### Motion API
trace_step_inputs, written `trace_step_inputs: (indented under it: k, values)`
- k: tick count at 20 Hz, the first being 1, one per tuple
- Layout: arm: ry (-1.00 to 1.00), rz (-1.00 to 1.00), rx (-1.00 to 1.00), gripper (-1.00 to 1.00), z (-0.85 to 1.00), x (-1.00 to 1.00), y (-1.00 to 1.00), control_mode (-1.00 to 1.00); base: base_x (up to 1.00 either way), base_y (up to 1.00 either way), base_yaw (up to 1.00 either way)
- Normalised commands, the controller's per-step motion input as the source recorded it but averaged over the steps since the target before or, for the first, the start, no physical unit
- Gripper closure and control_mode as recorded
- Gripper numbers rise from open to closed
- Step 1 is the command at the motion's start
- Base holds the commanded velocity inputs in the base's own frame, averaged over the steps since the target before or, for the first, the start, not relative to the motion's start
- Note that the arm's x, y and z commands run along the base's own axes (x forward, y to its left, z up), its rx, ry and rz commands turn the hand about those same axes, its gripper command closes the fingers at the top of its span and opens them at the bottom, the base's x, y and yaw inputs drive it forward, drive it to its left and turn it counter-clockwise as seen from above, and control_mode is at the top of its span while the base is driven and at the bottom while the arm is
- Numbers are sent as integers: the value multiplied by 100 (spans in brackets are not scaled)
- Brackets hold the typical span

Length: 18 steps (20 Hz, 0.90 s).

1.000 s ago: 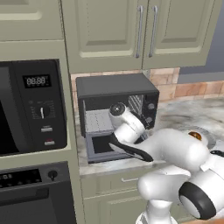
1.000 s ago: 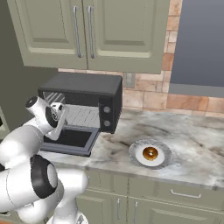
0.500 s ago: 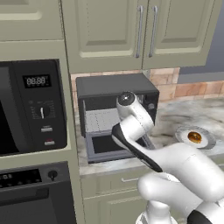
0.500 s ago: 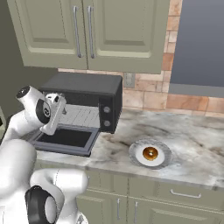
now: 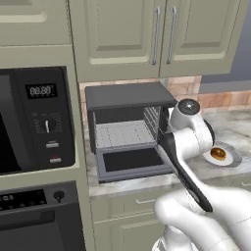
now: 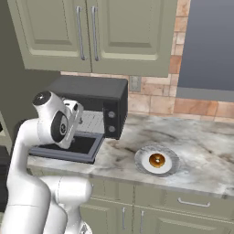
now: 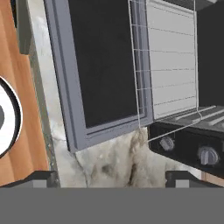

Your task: Pick up the bagel from the plate, place it on the toaster oven rack, close the door, and set the timer.

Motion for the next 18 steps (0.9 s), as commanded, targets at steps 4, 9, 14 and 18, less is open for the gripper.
trace_step_inputs:
  k: [4, 9, 14, 18]
  values:
    - [2, -3, 26, -100, 1, -18, -100, -100, 0, 0, 0]
    - [7, -6, 25, -100, 0, 0, -100, -100, 0, 0, 0]
    - [0, 10, 21, -100, 0, 8, -96, -100, 0, 0, 0]
    - [0, 10, 11, -100, -3, 2, -89, -100, 0, 0, 0]
